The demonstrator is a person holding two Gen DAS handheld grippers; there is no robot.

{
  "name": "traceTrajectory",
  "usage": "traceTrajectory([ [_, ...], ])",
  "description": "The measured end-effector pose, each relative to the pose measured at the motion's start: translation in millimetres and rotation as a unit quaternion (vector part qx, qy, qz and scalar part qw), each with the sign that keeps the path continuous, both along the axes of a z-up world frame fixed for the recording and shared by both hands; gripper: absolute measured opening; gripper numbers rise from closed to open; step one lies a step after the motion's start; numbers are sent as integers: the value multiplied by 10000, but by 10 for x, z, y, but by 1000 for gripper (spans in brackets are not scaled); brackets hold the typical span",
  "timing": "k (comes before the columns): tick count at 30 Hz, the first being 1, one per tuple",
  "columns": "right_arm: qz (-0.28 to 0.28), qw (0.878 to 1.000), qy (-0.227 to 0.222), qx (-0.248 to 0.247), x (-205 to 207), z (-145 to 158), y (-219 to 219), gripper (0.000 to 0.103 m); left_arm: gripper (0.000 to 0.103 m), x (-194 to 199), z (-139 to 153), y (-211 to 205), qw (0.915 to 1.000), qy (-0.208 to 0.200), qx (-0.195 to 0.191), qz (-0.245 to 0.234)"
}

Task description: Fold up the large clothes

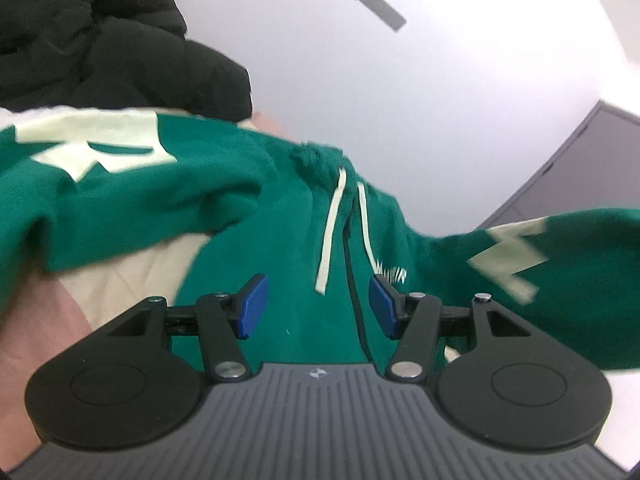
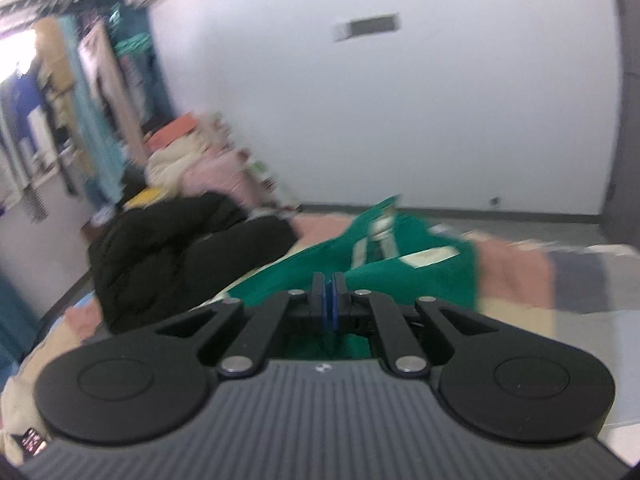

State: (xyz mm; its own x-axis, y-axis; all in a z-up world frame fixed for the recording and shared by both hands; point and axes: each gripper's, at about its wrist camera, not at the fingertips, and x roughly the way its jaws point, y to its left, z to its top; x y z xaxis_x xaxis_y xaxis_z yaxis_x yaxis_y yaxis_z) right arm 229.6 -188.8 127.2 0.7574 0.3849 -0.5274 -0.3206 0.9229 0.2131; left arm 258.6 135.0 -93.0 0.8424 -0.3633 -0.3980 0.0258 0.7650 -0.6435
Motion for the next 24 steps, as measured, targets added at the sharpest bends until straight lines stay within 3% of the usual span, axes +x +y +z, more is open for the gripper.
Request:
traceTrajectory([
  [8, 385, 9962, 775, -15, 249, -837, 1198, 5, 62, -102, 22, 416, 9989, -207, -309, 282],
  [13, 277, 9943, 1030, 96, 377, -1070, 1409, 8, 62, -115, -38, 561, 9981, -142, -486, 355],
  [16, 183, 9933, 1114, 252, 388, -1100, 1252, 8, 62, -109, -36, 558, 9983, -117, -424, 376],
  [17, 126, 9932, 1115, 316, 402, -1113, 1166, 11, 62, -102, -36, 538, 9985, -109, -389, 370],
  [19, -61, 9928, 1088, 490, 443, -1185, 961, 34, 62, -76, -45, 482, 9989, -85, -318, 329],
  [20, -186, 9923, 1065, 609, 458, -1222, 829, 59, 62, -72, -54, 460, 9991, -74, -286, 307],
  [21, -339, 9912, 1024, 767, 459, -1264, 672, 66, 62, -63, -61, 432, 9993, -58, -246, 289],
  [24, -779, 9827, 1061, 1305, 483, -1483, 171, 66, 62, -47, -71, 349, 9996, -22, -144, 241],
])
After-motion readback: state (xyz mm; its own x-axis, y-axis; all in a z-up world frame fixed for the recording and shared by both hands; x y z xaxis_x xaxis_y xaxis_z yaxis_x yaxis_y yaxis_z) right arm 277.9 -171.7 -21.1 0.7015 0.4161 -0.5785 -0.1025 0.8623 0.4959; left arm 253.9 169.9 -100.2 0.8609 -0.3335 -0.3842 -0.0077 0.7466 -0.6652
